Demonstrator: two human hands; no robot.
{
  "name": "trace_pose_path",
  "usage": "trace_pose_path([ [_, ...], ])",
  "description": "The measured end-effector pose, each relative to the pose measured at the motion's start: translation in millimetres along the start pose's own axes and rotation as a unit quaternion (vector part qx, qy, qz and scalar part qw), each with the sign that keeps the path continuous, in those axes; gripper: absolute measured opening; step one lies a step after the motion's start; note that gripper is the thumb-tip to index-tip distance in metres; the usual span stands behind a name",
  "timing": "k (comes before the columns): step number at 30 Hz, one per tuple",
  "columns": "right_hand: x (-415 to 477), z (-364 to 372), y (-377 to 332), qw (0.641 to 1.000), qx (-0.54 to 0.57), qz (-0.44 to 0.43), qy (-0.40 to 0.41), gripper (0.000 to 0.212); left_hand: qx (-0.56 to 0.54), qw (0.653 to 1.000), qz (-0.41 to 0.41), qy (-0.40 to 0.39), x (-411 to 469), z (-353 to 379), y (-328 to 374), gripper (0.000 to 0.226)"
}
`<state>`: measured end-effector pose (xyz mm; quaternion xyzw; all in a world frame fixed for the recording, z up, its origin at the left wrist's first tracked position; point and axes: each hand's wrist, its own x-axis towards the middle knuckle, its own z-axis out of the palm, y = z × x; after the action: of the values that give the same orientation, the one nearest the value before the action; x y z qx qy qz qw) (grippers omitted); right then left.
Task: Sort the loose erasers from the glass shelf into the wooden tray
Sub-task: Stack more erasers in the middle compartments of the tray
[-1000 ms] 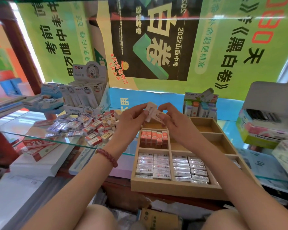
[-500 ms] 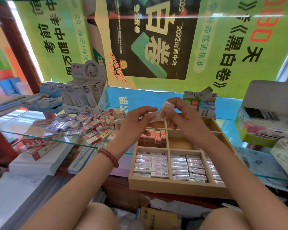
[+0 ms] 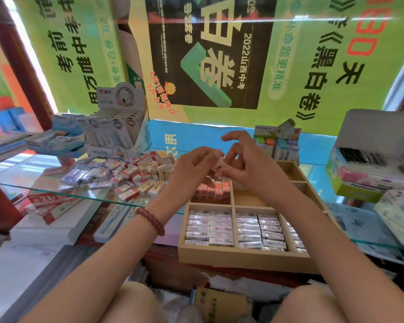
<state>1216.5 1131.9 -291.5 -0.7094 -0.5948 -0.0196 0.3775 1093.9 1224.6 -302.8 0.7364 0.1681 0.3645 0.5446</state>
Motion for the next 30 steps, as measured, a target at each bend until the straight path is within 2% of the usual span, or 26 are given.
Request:
trace_pose_path([
  [3, -3.1, -1.8, -5.2, 0.999, -0.049, -0.004, 0.017, 0.049, 0.044, 0.997, 0.056, -0.001, 0.5, 0.9, -2.7, 0.009],
  [7, -2.6, -2.0, -7.5, 0.996, -0.050, 0.008, 0.070, 0.043, 0.011, 0.996, 0.083, 0.037, 3.3, 2.9, -2.3, 0.012],
  [10, -1.6, -3.4, -5.9, 0.998, -0.020, 0.046, 0.036, 0.033, 0.005, 0.993, 0.095, 0.065, 3.8, 7.1, -2.4, 0.015],
  [13, -0.7, -4.6, -4.1, 0.998, -0.023, 0.049, 0.021, 0.027, 0.005, 0.993, 0.093, 0.067, 4.5, 9.4, -5.7, 0.010],
  [14, -0.3, -5.5, -2.5, 0.998, -0.030, 0.048, 0.016, 0.026, 0.014, 0.995, 0.083, 0.057, 4.7, 10.1, -7.3, 0.009],
  [17, -0.8, -7.6, 13.9, 0.994, -0.075, 0.077, -0.015, 0.028, 0.091, 0.995, 0.025, 0.018, 5.3, 10.9, -15.5, 0.031],
  [22, -10.2, 2.6, 52.1, 0.971, -0.139, 0.171, -0.090, 0.027, 0.308, 0.948, 0.011, -0.079, 7.0, 0.5, -35.2, 0.019],
  [25, -10.2, 11.7, 60.8, 0.959, -0.184, 0.186, -0.107, 0.027, 0.328, 0.936, -0.011, -0.128, 8.4, -2.6, -46.1, 0.019],
  [30, -4.2, 22.5, 65.9, 0.954, -0.214, 0.176, -0.116, 0.021, 0.347, 0.925, -0.002, -0.155, 8.7, -4.0, -55.9, 0.019],
])
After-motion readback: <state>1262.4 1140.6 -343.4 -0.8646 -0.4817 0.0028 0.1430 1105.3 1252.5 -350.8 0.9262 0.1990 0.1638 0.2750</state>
